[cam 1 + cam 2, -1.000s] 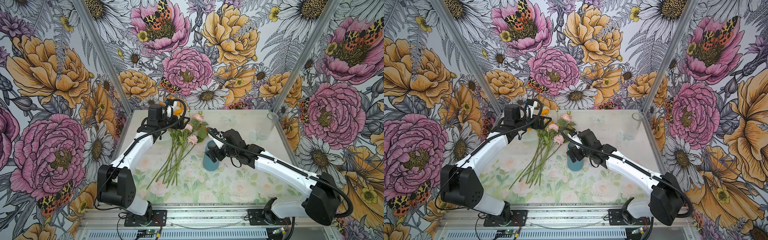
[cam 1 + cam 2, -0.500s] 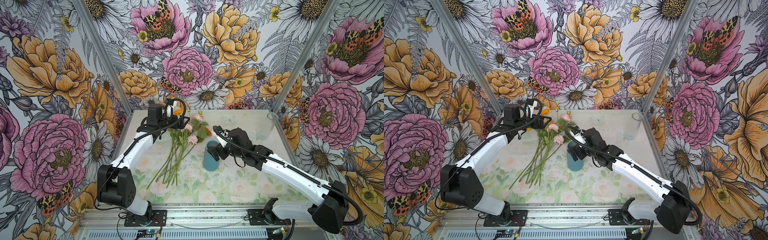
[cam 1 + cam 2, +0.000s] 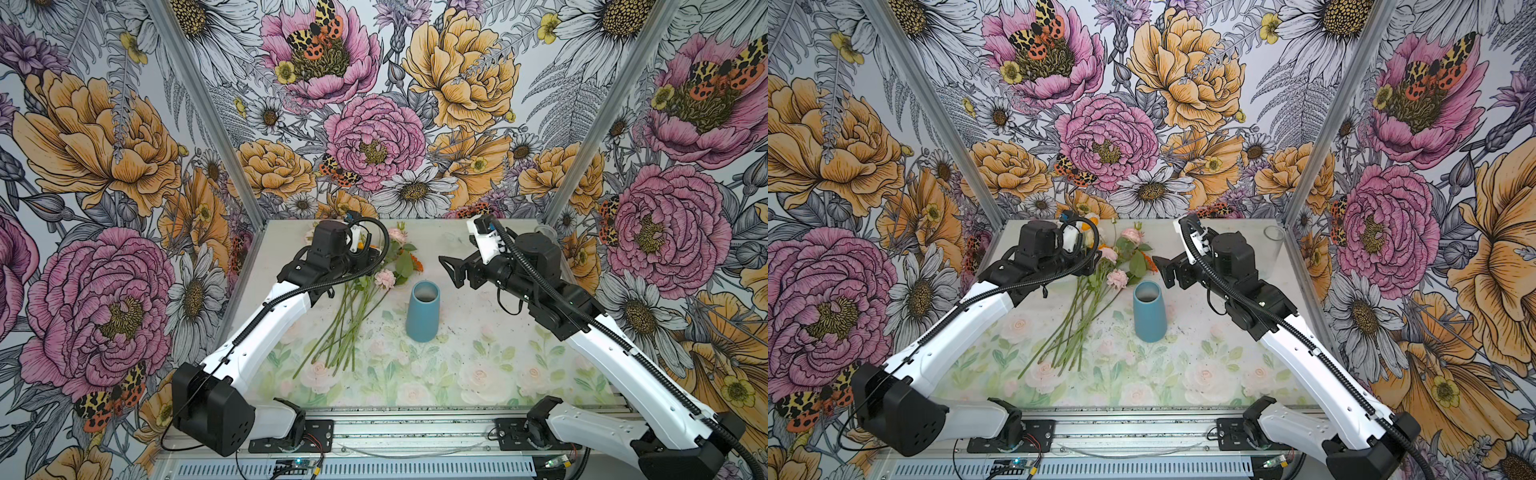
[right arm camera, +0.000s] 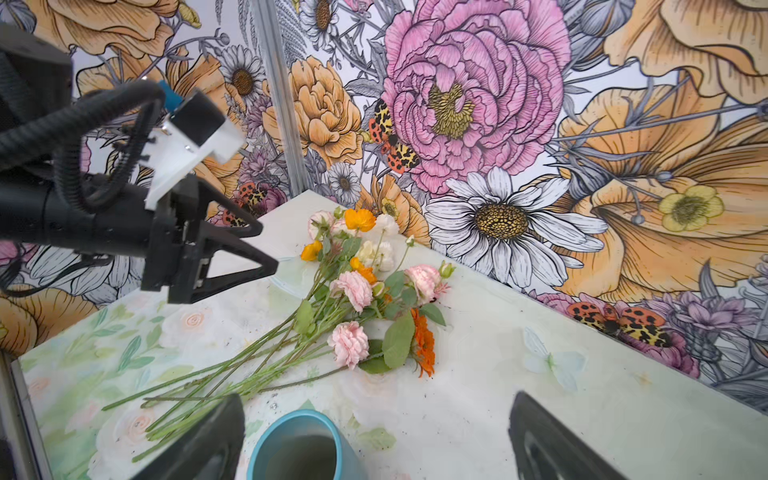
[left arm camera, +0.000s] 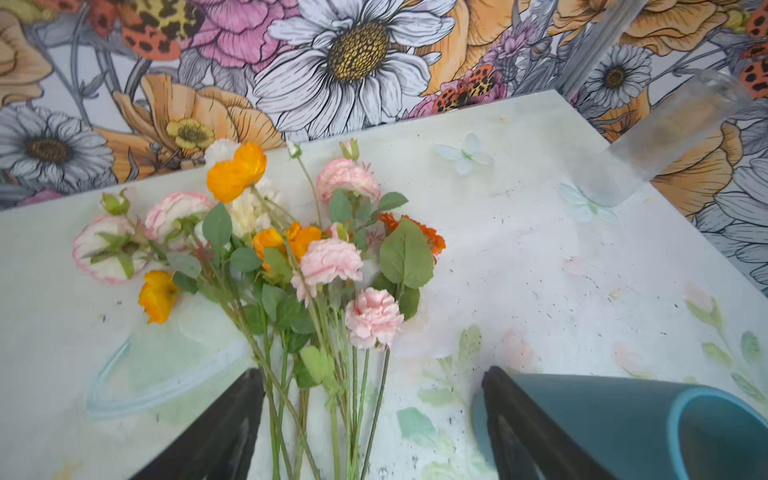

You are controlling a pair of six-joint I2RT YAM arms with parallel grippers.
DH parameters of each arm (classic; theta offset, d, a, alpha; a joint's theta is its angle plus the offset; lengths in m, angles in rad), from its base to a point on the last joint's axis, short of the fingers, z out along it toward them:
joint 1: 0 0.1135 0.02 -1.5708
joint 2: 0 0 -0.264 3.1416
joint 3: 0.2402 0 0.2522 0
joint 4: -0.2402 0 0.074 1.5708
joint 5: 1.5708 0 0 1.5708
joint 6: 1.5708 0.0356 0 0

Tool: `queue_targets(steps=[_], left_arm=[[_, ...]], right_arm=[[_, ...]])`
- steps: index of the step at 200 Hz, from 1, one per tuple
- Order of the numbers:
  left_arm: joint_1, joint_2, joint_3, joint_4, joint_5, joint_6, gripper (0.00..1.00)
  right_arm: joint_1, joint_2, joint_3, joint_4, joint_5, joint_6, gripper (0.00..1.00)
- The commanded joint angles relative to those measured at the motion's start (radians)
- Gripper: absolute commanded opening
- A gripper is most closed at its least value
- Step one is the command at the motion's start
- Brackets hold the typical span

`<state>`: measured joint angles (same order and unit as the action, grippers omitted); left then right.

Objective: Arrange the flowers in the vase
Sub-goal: 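Open the right gripper and withdraw while the left gripper lowers to the stems, then grasp a pink rose stem with the left gripper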

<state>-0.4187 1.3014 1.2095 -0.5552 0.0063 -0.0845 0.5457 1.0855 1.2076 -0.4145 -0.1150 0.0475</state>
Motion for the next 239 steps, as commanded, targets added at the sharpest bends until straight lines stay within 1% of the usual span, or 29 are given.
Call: queue_targets(steps=[1, 9, 16, 29, 37, 46, 63, 86, 111, 133, 150, 165, 201, 239], left_arm=[[-0.001, -0.059, -0.125, -0.169, -0.055, -0.136, 0.69], [-0.004, -0.075, -0.175, -0.177, -0.054, -0.164, 0.63], [-0.005, -0.085, -0.217, -0.176, -0.046, -0.182, 0.59], [-0.01, -0.09, -0.283, -0.158, 0.002, -0.19, 0.53], [-0.022, -0.087, -0.31, -0.148, 0.026, -0.196, 0.5], [-0.04, -0.078, -0.331, -0.144, 0.02, -0.199, 0.48], [-0.055, -0.058, -0.351, -0.13, 0.026, -0.18, 0.43], [-0.059, -0.023, -0.351, -0.101, 0.034, -0.176, 0.43], [-0.065, 0.041, -0.336, -0.06, -0.025, -0.175, 0.43], [-0.064, 0.109, -0.309, -0.027, -0.063, -0.153, 0.39], [-0.063, 0.15, -0.291, 0.004, -0.054, -0.142, 0.37], [-0.062, 0.184, -0.268, 0.015, -0.068, -0.136, 0.35], [-0.059, 0.26, -0.22, 0.017, -0.066, -0.126, 0.32], [-0.044, 0.302, -0.199, 0.014, -0.048, -0.118, 0.32]], right_arm=[[-0.004, -0.02, -0.028, 0.001, -0.089, 0.017, 1.0], [-0.005, -0.026, -0.058, 0.016, -0.13, 0.024, 1.0], [-0.004, -0.031, -0.091, 0.041, -0.165, 0.045, 1.0], [-0.001, -0.043, -0.162, 0.103, -0.245, 0.069, 0.99], [0.001, -0.052, -0.211, 0.143, -0.252, 0.069, 1.0], [0.002, -0.064, -0.249, 0.178, -0.25, 0.063, 0.99], [0.003, -0.09, -0.262, 0.19, -0.25, 0.054, 0.99], [0.002, -0.142, -0.288, 0.19, -0.2, 0.041, 1.0], [0.0, -0.159, -0.309, 0.191, -0.186, 0.038, 1.0], [-0.001, -0.144, -0.328, 0.216, -0.201, 0.038, 0.99], [0.0, -0.14, -0.348, 0.242, -0.221, 0.044, 1.0], [-0.001, -0.142, -0.349, 0.243, -0.231, 0.045, 1.0], [-0.003, -0.163, -0.358, 0.246, -0.224, 0.043, 1.0], [-0.004, -0.166, -0.364, 0.252, -0.225, 0.043, 0.99]])
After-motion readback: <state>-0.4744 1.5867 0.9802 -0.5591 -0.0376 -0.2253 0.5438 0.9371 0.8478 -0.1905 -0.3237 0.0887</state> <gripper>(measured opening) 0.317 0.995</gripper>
